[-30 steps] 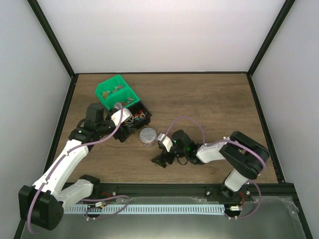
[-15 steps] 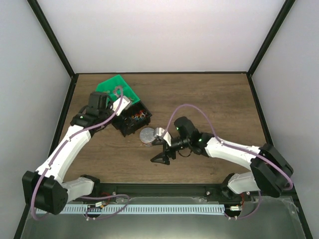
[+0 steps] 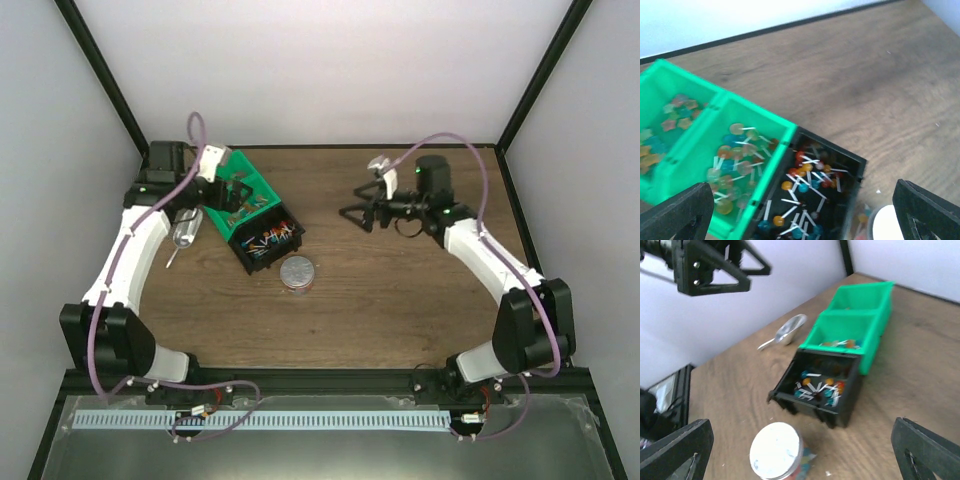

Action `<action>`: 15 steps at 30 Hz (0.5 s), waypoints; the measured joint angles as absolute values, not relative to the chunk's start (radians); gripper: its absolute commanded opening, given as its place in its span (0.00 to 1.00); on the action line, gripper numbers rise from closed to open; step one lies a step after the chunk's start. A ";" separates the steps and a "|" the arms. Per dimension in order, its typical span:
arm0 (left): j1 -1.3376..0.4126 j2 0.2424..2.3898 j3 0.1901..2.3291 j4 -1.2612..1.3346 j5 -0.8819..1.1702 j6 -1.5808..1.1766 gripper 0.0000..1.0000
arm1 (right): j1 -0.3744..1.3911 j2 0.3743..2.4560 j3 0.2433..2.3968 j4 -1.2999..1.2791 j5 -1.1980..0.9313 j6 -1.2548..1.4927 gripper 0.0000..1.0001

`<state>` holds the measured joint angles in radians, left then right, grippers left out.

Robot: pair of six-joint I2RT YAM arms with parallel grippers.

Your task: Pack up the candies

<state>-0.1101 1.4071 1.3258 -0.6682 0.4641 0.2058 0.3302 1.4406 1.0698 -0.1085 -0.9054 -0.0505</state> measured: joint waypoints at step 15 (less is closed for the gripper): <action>0.271 1.452 1.179 -0.609 0.524 0.166 1.00 | -0.224 1.464 1.006 -0.046 -1.096 0.094 1.00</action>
<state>0.2714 1.4517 1.1786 -0.6094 0.5236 0.1661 -0.2237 1.4639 1.0061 -0.0456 -1.0958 0.0937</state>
